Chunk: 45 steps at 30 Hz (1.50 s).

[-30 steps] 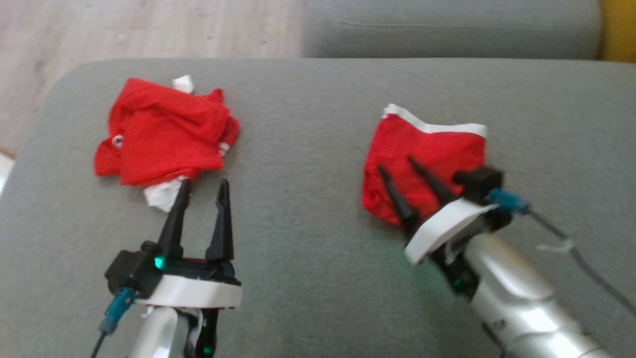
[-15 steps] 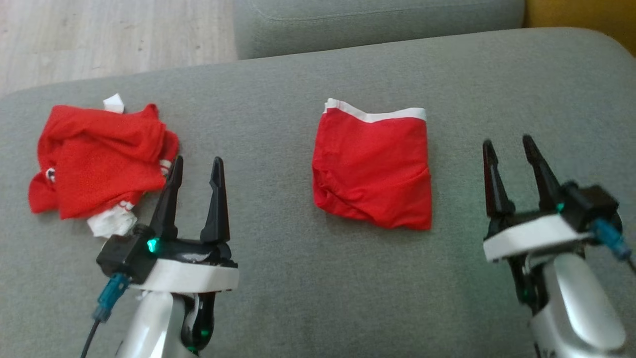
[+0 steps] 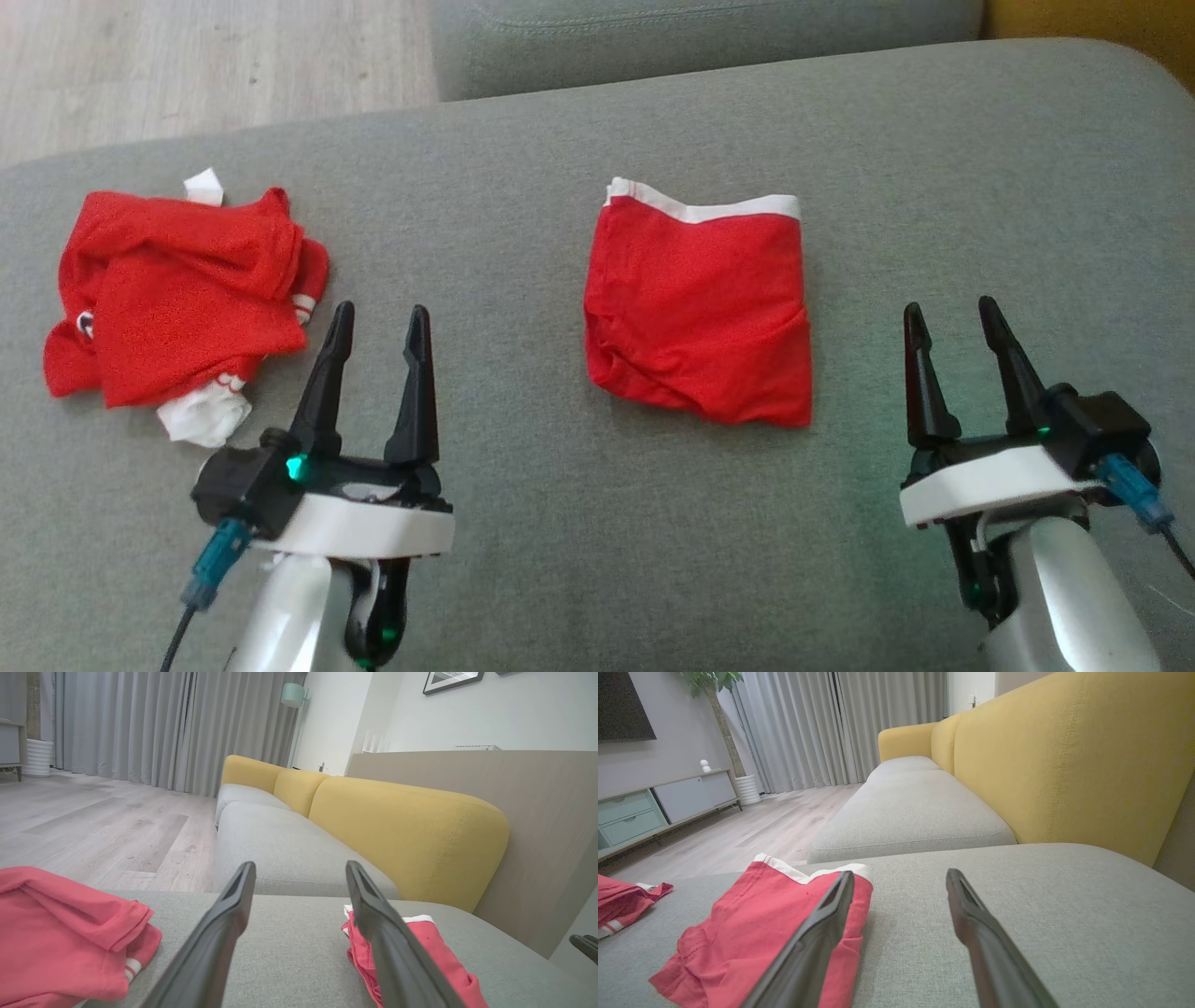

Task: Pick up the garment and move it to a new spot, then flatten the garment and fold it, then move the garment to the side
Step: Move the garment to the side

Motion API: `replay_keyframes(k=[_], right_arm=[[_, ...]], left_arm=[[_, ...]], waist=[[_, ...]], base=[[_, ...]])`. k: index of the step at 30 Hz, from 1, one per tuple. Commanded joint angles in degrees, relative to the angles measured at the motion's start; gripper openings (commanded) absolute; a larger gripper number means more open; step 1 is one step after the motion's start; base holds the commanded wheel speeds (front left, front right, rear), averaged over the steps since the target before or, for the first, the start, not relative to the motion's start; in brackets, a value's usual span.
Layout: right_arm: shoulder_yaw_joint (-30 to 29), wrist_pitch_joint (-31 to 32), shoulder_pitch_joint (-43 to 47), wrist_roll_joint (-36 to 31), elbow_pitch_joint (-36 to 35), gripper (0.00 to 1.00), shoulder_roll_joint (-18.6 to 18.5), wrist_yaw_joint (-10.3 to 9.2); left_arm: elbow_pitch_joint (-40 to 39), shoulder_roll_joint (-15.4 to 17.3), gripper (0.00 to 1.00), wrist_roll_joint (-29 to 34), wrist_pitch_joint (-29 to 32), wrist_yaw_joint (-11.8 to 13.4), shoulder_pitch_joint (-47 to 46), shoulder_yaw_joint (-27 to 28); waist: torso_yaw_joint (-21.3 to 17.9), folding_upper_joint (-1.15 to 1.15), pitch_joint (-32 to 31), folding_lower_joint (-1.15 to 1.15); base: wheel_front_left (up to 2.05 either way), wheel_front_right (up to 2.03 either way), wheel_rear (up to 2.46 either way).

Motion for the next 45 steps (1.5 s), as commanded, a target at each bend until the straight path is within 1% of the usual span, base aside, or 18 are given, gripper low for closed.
replay_keyframes(k=[1,6,12,13,23,28,29,30,31,35,38,41,45], right_arm=[[0.99,-0.62,-2.77,-0.68,-1.21,1.0,0.18,-0.05],[0.74,-0.62,-5.61,-1.69,3.36,1.0,0.23,-0.05],[1.88,0.33,-10.96,0.45,11.28,1.0,0.25,-0.05],[1.88,0.33,-10.96,0.45,11.28,1.0,0.25,-0.05],[3.46,4.42,-19.26,8.93,25.91,1.0,0.25,-0.05],[4.73,4.06,-22.44,9.88,31.98,1.0,0.25,-0.05],[5.16,3.28,-23.59,9.17,33.9,0.95,0.25,-0.05],[5.24,2.77,-24.14,8.64,34.67,0.41,0.25,-0.05],[5.35,2.18,-24.73,7.92,35.3,0.0,0.25,-0.05],[5.95,0.59,-26.69,5.04,37.01,0.0,0.13,-0.05],[6.89,0.04,-27.6,2.82,37.44,0.0,-0.6,-0.05],[8.48,-0.21,-28.06,1.23,37.34,0.0,-2.1,-0.05],[12.19,-0.16,-28.45,0.09,36.61,0.0,-5.38,-0.05]], left_arm=[[-1.69,0.33,1.0,0.09,-0.29,0.1,-1.6,1.1],[-1.58,0.33,1.0,0.04,-0.29,0.1,-2.03,0.03],[-1.28,0.33,1.0,-0.01,-0.29,0.1,-3.15,-0.99],[-1.28,0.33,1.0,-0.01,-0.29,0.1,-3.15,-0.99],[-0.83,0.33,1.0,-0.77,-0.29,0.1,-5.61,-3.39],[-0.65,0.33,1.0,-0.78,-0.29,0.1,-6.35,-3.99],[-0.74,0.33,1.0,-0.76,-0.29,0.1,-6.44,-3.98],[-0.78,0.33,1.0,-0.74,-0.29,0.1,-6.45,-3.94],[-0.8,0.33,1.0,-0.73,-0.29,0.1,-6.48,-3.91],[-0.98,0.33,1.0,-0.71,-0.29,0.1,-6.95,-4.27],[-1.28,0.33,1.0,-0.77,-0.29,0.1,-7.32,-4.55],[-1.47,0.33,1.0,-0.72,-0.29,0.1,-7.78,-5.13],[-1.65,0.33,1.0,-0.9,-0.29,0.1,-8.7,-6.37]], waist=[[0.55,0.0,0.35,0.0],[2.21,0.0,1.37,0.0],[5.02,0.0,3.92,0.0],[5.02,0.0,3.92,0.0],[10.57,0.0,8.89,0.0],[12.16,0.0,10.15,0.0],[12.32,0.0,10.43,0.0],[12.31,0.0,10.53,0.0],[12.23,0.0,10.6,0.0],[11.09,0.0,10.4,0.0],[9.55,0.0,9.85,0.0],[7.65,0.0,9.21,0.0],[4.91,0.0,8.69,0.0]], base=[[0.0,0.0,0.0],[0.0,0.0,0.0],[0.0,0.0,0.0],[0.0,0.0,0.0],[0.0,0.0,0.0],[0.0,0.0,0.0],[0.0,0.0,0.0],[0.0,0.0,0.0],[0.0,0.0,0.0],[0.0,0.0,0.0],[0.0,0.0,0.0],[0.0,0.0,0.0],[0.0,0.0,0.0]])
